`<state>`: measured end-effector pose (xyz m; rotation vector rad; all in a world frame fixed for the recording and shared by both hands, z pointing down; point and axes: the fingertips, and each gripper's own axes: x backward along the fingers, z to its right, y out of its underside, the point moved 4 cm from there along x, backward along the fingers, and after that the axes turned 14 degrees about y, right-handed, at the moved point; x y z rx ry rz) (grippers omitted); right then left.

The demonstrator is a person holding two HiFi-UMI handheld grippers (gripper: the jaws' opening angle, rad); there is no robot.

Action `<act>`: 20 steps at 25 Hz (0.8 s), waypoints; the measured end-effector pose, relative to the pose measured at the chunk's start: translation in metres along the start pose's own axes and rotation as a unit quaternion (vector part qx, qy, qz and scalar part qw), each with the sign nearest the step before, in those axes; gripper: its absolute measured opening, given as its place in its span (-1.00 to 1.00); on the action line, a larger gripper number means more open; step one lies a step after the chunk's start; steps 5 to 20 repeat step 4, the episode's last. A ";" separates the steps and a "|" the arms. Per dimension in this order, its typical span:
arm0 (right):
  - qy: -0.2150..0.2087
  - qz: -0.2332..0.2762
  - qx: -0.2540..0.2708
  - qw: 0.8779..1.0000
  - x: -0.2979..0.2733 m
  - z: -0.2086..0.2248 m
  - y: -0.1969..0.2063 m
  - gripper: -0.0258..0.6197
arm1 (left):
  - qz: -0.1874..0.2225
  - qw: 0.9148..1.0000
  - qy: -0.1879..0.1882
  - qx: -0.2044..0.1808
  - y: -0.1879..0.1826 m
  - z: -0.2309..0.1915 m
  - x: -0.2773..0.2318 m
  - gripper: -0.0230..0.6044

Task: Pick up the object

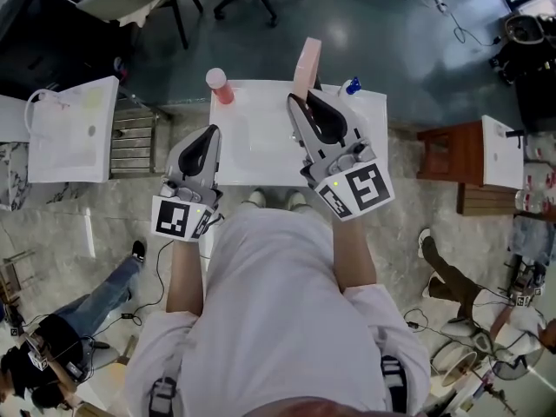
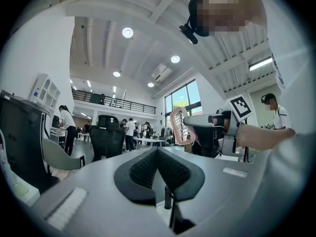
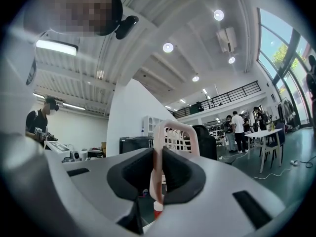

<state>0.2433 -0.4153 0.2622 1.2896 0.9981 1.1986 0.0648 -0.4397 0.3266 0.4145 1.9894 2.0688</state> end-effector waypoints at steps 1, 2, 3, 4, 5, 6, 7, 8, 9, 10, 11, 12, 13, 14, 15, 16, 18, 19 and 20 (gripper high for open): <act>-0.001 0.000 -0.002 1.000 -0.002 -0.001 -0.001 -0.73 | 0.000 1.000 -0.001 0.000 0.000 -0.002 0.002 -0.93; -0.002 0.000 -0.004 1.000 -0.004 -0.003 -0.001 -0.73 | 0.001 1.000 -0.002 0.000 0.000 -0.004 0.003 -0.93; -0.003 0.001 -0.004 1.000 -0.006 -0.004 -0.001 -0.73 | 0.002 1.000 -0.003 0.000 0.000 -0.006 0.005 -0.93; -0.004 0.002 -0.004 1.000 -0.008 -0.005 -0.002 -0.73 | 0.003 1.000 -0.004 0.000 -0.001 -0.008 0.007 -0.93; -0.004 0.002 -0.004 1.000 -0.008 -0.005 -0.002 -0.73 | 0.003 1.000 -0.004 0.000 -0.001 -0.008 0.007 -0.93; -0.004 0.002 -0.004 1.000 -0.008 -0.005 -0.002 -0.73 | 0.003 1.000 -0.004 0.000 -0.001 -0.008 0.007 -0.93; -0.004 0.002 -0.004 1.000 -0.008 -0.005 -0.002 -0.73 | 0.003 1.000 -0.004 0.000 -0.001 -0.008 0.007 -0.93; -0.004 0.002 -0.004 1.000 -0.008 -0.005 -0.002 -0.73 | 0.003 1.000 -0.004 0.000 -0.001 -0.008 0.007 -0.93; -0.004 0.002 -0.004 1.000 -0.008 -0.005 -0.002 -0.73 | 0.003 1.000 -0.004 0.000 -0.001 -0.008 0.007 -0.93; -0.004 0.002 -0.004 1.000 -0.008 -0.005 -0.002 -0.73 | 0.003 1.000 -0.004 0.000 -0.001 -0.008 0.007 -0.93; -0.004 0.002 -0.004 1.000 -0.008 -0.005 -0.002 -0.73 | 0.003 1.000 -0.004 0.000 -0.001 -0.008 0.007 -0.93; -0.004 0.002 -0.004 1.000 -0.008 -0.005 -0.002 -0.73 | 0.003 1.000 -0.004 0.000 -0.001 -0.008 0.007 -0.93; -0.004 0.002 -0.004 1.000 -0.008 -0.005 -0.002 -0.73 | 0.003 1.000 -0.004 0.000 -0.001 -0.008 0.007 -0.93; -0.004 0.002 -0.004 1.000 -0.008 -0.005 -0.002 -0.73 | 0.003 1.000 -0.004 0.000 -0.001 -0.008 0.007 -0.93; -0.004 0.002 -0.004 1.000 -0.008 -0.005 -0.002 -0.73 | 0.003 1.000 -0.004 0.000 -0.001 -0.008 0.007 -0.93; -0.004 0.002 -0.004 1.000 -0.008 -0.005 -0.002 -0.73 | 0.003 1.000 -0.004 0.000 -0.001 -0.008 0.007 -0.93; -0.004 0.002 -0.004 1.000 -0.008 -0.005 -0.002 -0.73 | 0.003 1.000 -0.004 0.000 -0.001 -0.008 0.007 -0.93; -0.004 0.002 -0.004 1.000 -0.008 -0.005 -0.002 -0.73 | 0.003 1.000 -0.004 0.000 -0.001 -0.008 0.007 -0.93; -0.004 0.002 -0.004 1.000 -0.008 -0.005 -0.002 -0.73 | 0.003 1.000 -0.004 0.000 -0.001 -0.008 0.007 -0.93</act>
